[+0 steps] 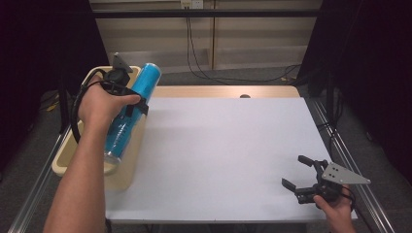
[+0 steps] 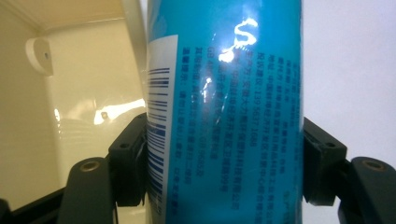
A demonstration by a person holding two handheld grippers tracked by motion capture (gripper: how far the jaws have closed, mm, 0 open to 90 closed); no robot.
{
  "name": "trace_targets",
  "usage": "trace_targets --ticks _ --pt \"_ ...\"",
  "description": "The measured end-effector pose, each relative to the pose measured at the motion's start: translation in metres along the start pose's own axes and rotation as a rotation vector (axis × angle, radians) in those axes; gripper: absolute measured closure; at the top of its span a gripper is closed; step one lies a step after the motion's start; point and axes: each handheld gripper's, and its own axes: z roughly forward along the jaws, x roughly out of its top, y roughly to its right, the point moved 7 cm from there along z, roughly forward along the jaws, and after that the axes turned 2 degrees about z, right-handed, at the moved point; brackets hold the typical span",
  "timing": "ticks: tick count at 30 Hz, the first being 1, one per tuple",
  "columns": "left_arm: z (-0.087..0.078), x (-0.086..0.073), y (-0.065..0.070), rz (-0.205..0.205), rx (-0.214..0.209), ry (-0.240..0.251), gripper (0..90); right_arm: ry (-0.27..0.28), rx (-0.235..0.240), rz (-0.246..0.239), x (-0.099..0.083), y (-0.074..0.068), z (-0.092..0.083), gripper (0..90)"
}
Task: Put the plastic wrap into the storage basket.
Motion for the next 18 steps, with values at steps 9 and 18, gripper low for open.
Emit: trace_targets --ticks 9,18 --pt "-0.012 -0.009 -0.013 -0.047 0.009 0.019 32.1 0.003 -0.001 0.001 0.001 0.000 0.000 1.1" --pt "-0.017 -0.021 -0.027 -0.073 0.022 0.017 32.0 0.005 0.004 0.000 0.001 -0.002 0.001 1.1"
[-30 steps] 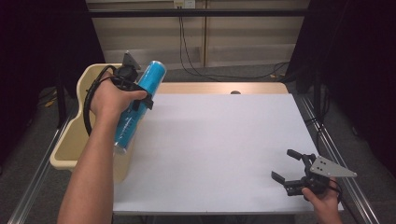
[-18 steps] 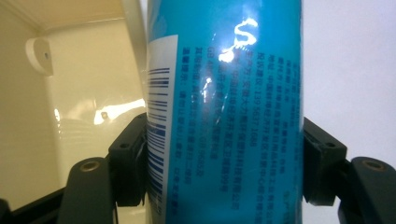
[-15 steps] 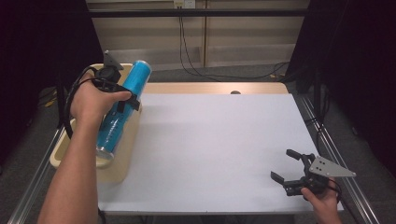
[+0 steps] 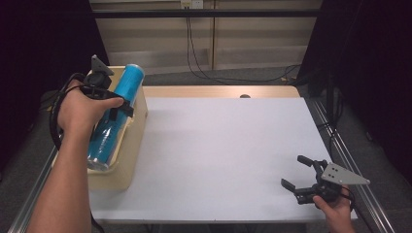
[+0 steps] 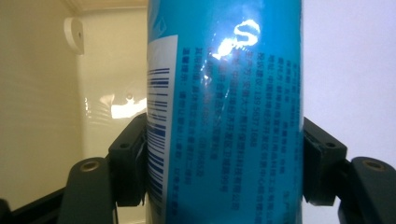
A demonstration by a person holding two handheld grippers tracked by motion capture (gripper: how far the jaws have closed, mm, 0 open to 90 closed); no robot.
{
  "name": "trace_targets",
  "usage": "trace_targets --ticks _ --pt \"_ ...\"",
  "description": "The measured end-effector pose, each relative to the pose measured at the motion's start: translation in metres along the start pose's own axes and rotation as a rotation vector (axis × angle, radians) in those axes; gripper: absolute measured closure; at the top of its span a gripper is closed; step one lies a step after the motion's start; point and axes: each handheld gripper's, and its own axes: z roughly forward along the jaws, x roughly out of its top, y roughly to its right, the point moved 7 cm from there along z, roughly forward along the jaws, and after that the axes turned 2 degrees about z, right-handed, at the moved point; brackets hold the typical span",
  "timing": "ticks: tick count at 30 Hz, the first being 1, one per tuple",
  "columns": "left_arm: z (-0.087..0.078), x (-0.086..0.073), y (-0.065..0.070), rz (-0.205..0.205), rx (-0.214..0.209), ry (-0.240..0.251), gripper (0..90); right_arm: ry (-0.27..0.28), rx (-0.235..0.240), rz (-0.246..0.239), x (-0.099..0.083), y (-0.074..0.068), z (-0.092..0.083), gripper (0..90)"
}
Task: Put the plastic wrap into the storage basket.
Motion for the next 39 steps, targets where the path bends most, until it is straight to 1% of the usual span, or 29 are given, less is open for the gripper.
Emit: trace_targets --ticks 6,8,12,16,19,22,25,26,27,29,30,33,34,35,36,37,39 --pt "-0.001 -0.007 -0.009 -0.017 0.002 0.002 32.1 0.000 0.000 -0.002 0.000 -0.001 0.001 1.1" --pt "-0.002 -0.009 -0.012 -0.018 0.010 0.002 32.1 0.000 0.001 -0.002 0.000 -0.001 0.001 1.1" --pt "-0.003 -0.013 -0.016 -0.030 0.005 0.004 32.0 0.001 -0.001 -0.003 0.000 0.000 0.001 1.1" --pt "-0.003 -0.016 -0.020 -0.030 0.009 0.003 32.0 0.001 -0.001 -0.004 0.001 0.000 0.001 1.1" --pt "-0.003 -0.018 -0.022 -0.041 0.004 0.002 32.0 0.000 0.001 -0.004 0.001 -0.001 0.001 1.1" --pt "-0.003 -0.022 -0.026 -0.041 0.007 -0.002 32.0 0.000 0.002 -0.006 0.001 -0.001 0.001 1.1" --pt "-0.002 -0.025 -0.029 -0.049 0.003 -0.002 32.0 0.002 0.001 -0.006 0.001 0.000 0.001 1.1" --pt "-0.001 -0.026 -0.031 -0.054 0.002 0.005 32.0 0.002 0.001 -0.005 0.001 -0.001 0.001 1.1" --pt "-0.001 -0.027 -0.031 -0.061 -0.003 0.004 32.0 0.002 0.001 -0.007 0.001 0.000 0.001 1.1" --pt "0.000 -0.030 -0.033 -0.056 -0.001 0.005 32.0 0.003 0.001 -0.008 0.001 0.000 0.001 1.1" --pt "0.000 -0.031 -0.033 -0.063 -0.001 0.006 32.0 0.003 0.002 -0.008 0.001 0.000 0.001 1.1" --pt "0.002 -0.034 -0.034 -0.064 -0.006 0.002 32.0 0.003 0.001 -0.006 0.001 0.000 0.001 1.1" --pt "0.002 -0.035 -0.035 -0.055 -0.005 -0.005 32.0 0.003 0.001 -0.006 0.001 0.000 0.001 1.1" --pt "0.002 -0.036 -0.035 -0.062 -0.003 0.000 32.0 0.002 0.002 -0.008 0.001 0.000 0.001 1.1" --pt "0.003 -0.037 -0.035 -0.059 -0.007 0.000 32.0 0.002 0.002 -0.008 0.001 0.000 0.001 1.1" --pt "0.003 -0.039 -0.035 -0.057 -0.011 -0.010 32.0 0.004 0.003 -0.010 0.001 0.000 0.001 1.1" --pt "0.004 -0.040 -0.036 -0.064 -0.008 -0.006 32.0 0.002 0.003 -0.009 0.001 0.000 0.001 1.1"
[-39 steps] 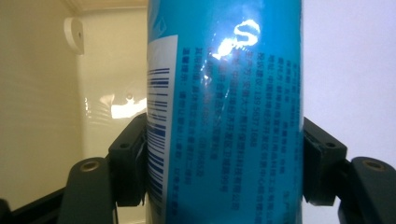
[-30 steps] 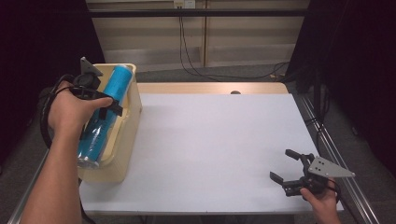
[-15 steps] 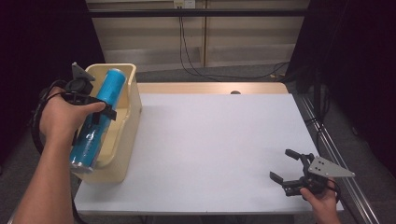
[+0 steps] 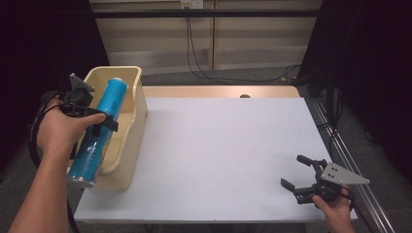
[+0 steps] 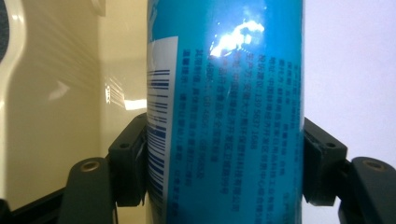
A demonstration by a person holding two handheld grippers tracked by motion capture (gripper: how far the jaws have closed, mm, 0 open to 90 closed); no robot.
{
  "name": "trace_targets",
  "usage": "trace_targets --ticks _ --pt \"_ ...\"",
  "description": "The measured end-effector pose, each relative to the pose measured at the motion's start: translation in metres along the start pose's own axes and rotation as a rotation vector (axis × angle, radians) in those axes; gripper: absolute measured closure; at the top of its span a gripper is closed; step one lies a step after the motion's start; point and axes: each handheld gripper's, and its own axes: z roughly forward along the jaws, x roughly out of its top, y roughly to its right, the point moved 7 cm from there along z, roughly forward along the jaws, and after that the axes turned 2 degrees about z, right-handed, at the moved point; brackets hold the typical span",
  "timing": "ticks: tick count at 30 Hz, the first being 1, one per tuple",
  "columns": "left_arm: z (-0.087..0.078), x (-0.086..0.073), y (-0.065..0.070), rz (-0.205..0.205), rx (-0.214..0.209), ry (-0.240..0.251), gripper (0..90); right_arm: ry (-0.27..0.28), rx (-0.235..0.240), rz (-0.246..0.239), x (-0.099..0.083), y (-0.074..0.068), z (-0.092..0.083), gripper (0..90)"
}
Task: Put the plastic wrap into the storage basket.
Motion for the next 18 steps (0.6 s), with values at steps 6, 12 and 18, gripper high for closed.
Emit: trace_targets --ticks 6,12,18 --pt "0.0000 -0.0050 -0.0012 -0.004 -0.004 -0.007 32.0 0.002 -0.001 0.003 0.0001 0.0000 0.0002 1.1" --pt "0.0012 -0.0085 -0.0024 -0.003 -0.001 -0.014 32.0 -0.001 0.002 0.001 0.0002 -0.0008 0.0008 1.1" --pt "0.0032 -0.0109 -0.0037 -0.004 -0.012 -0.022 31.9 0.000 0.000 0.000 0.0000 -0.0002 0.0008 1.1"
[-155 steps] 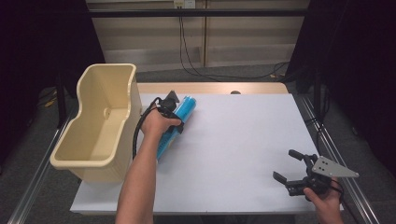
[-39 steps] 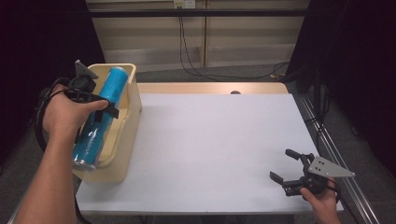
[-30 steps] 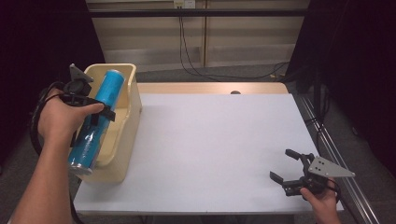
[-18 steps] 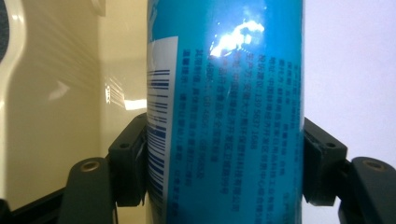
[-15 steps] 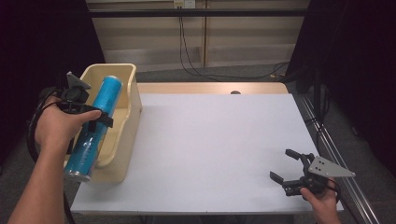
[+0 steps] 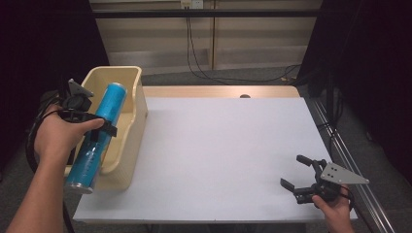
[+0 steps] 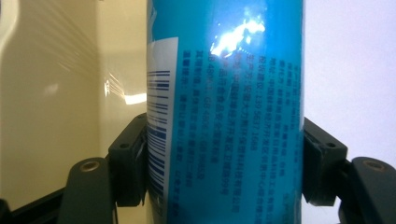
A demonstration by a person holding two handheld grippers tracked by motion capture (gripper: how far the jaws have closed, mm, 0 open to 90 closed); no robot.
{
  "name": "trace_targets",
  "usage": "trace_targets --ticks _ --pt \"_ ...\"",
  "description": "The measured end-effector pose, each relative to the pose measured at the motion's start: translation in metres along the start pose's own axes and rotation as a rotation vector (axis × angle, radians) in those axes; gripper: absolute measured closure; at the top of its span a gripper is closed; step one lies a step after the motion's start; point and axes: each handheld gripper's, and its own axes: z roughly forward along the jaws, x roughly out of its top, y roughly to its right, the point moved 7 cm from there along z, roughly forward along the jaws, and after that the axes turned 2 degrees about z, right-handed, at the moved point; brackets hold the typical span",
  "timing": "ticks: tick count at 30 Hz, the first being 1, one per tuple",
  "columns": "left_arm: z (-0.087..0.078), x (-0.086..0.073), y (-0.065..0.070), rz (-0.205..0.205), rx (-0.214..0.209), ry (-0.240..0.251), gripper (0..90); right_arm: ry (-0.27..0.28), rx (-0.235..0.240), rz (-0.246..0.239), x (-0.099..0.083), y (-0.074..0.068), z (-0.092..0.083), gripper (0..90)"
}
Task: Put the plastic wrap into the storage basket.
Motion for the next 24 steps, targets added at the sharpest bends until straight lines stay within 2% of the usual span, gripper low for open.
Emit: trace_targets --ticks 8,13,15,17,24 --pt "0.0024 -0.0043 -0.0018 0.012 0.004 -0.018 31.9 0.001 0.001 -0.001 0.0001 0.0000 0.0003 1.1" --pt "0.0032 -0.0062 -0.0008 -0.007 -0.006 -0.017 31.8 -0.002 0.001 0.002 -0.0005 -0.0004 0.0006 1.1" --pt "0.0026 -0.0073 -0.0022 0.009 -0.012 -0.028 31.8 -0.001 0.000 0.002 -0.0003 0.0000 0.0003 1.1" --pt "0.0036 -0.0072 -0.0023 -0.006 -0.009 -0.017 31.8 0.000 0.000 0.002 -0.0003 0.0002 0.0003 1.1" --pt "0.0053 -0.0075 -0.0029 -0.013 -0.001 -0.019 31.7 -0.003 0.000 0.000 -0.0003 0.0000 0.0003 1.1"
